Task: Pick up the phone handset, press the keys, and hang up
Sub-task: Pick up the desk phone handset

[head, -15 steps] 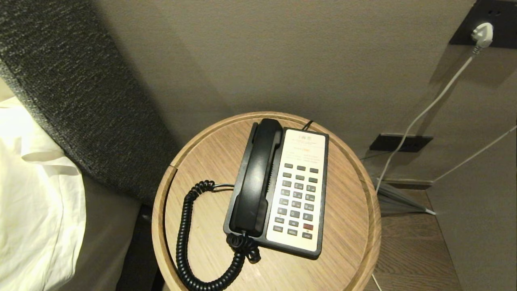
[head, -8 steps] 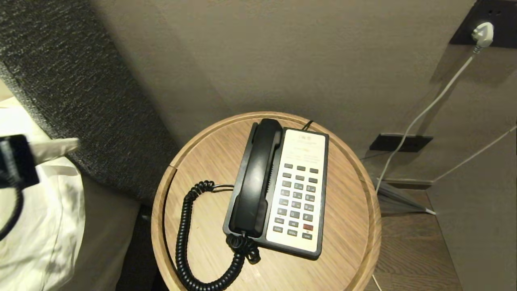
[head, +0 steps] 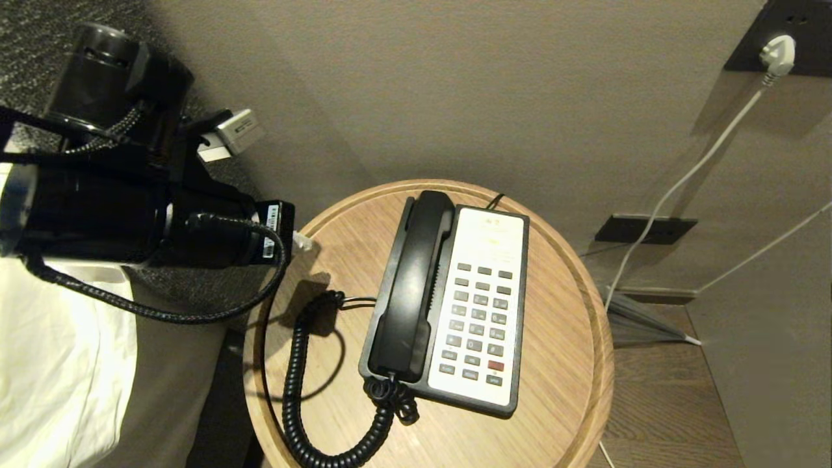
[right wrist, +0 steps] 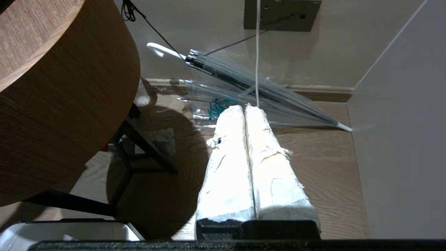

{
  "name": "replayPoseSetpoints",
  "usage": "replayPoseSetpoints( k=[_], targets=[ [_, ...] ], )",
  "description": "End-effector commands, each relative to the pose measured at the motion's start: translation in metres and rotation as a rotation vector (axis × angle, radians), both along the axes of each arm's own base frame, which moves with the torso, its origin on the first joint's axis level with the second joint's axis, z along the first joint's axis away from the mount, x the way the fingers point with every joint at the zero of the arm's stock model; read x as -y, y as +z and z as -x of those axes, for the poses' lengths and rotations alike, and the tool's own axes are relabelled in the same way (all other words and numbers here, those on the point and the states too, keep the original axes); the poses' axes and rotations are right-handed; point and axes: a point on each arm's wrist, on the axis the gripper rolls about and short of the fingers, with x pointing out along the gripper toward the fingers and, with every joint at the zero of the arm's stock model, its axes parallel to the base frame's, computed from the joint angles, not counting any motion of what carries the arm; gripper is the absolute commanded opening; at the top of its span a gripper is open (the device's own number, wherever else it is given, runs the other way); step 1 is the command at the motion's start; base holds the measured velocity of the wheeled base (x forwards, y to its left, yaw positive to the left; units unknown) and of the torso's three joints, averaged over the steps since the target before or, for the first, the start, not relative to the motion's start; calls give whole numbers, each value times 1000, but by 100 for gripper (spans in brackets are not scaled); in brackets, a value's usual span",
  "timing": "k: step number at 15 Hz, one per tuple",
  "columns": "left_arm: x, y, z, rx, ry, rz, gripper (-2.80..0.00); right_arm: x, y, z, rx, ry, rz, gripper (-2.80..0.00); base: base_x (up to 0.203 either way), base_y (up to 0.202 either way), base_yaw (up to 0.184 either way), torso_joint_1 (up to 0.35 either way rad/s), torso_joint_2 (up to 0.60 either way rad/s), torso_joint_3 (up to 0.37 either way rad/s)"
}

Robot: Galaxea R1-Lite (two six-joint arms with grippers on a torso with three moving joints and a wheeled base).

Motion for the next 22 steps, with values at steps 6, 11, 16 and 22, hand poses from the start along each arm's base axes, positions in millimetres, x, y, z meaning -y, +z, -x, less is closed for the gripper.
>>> replayPoseSetpoints(
  k=[6, 11, 16, 22],
  targets=[
    [30, 18, 37, -8, -156, -49, 0, 0, -6, -1, -19, 0, 0, -280, 0, 0, 0, 0, 0, 0],
    [58, 9, 47, 46, -156, -179, 0, 0, -6, -1, -19, 0, 0, -280, 0, 0, 0, 0, 0, 0],
    [93, 2, 51, 98, -187, -270, 0, 0, -6, -1, -19, 0, 0, -280, 0, 0, 0, 0, 0, 0],
    [110, -1, 43, 109, -149, -302, 0, 0, -6, -1, -19, 0, 0, -280, 0, 0, 0, 0, 0, 0]
  ],
)
